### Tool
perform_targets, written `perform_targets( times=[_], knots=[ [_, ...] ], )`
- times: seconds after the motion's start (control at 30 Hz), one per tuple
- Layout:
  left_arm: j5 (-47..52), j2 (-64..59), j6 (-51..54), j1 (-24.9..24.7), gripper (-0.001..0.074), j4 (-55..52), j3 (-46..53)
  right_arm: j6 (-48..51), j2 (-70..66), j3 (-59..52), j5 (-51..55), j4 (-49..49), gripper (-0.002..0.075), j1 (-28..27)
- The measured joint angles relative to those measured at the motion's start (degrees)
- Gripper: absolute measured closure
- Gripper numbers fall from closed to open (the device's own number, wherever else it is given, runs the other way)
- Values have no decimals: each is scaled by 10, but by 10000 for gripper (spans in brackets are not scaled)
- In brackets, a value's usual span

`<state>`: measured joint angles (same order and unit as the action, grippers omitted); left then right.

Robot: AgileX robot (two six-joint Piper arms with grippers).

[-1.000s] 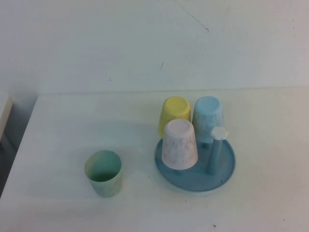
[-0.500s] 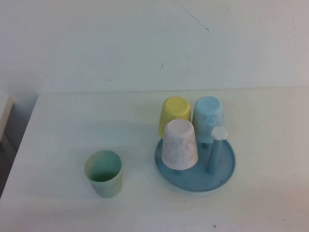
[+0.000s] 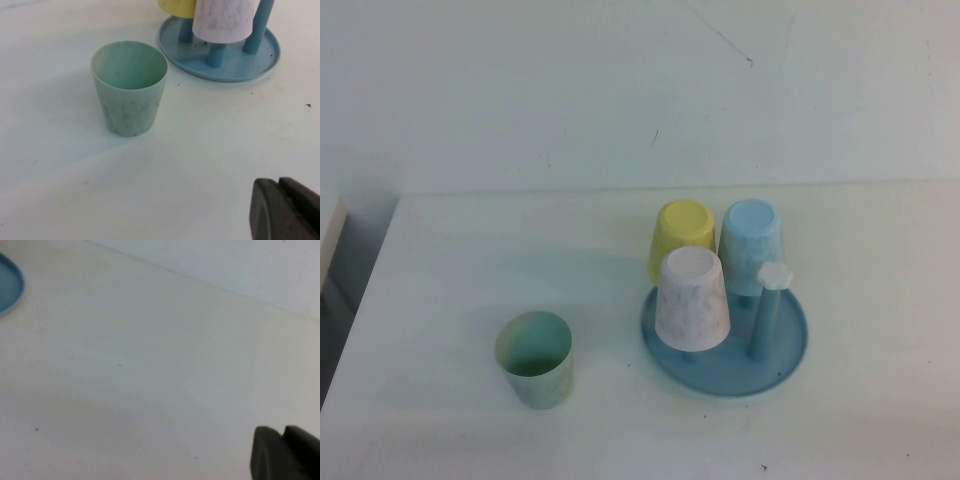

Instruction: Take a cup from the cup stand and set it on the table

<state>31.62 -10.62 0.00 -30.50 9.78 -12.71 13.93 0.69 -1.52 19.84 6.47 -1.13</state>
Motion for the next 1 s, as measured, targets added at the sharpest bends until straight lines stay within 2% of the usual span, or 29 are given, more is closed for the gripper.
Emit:
perform_targets(
  times=[0.2, 1.0],
  knots=[
    [0, 0, 0, 0, 736, 0, 0, 0, 0, 0, 2, -1, 684, 51],
    [0, 0, 0, 0, 736, 0, 0, 0, 0, 0, 3, -5, 685, 51]
  ],
)
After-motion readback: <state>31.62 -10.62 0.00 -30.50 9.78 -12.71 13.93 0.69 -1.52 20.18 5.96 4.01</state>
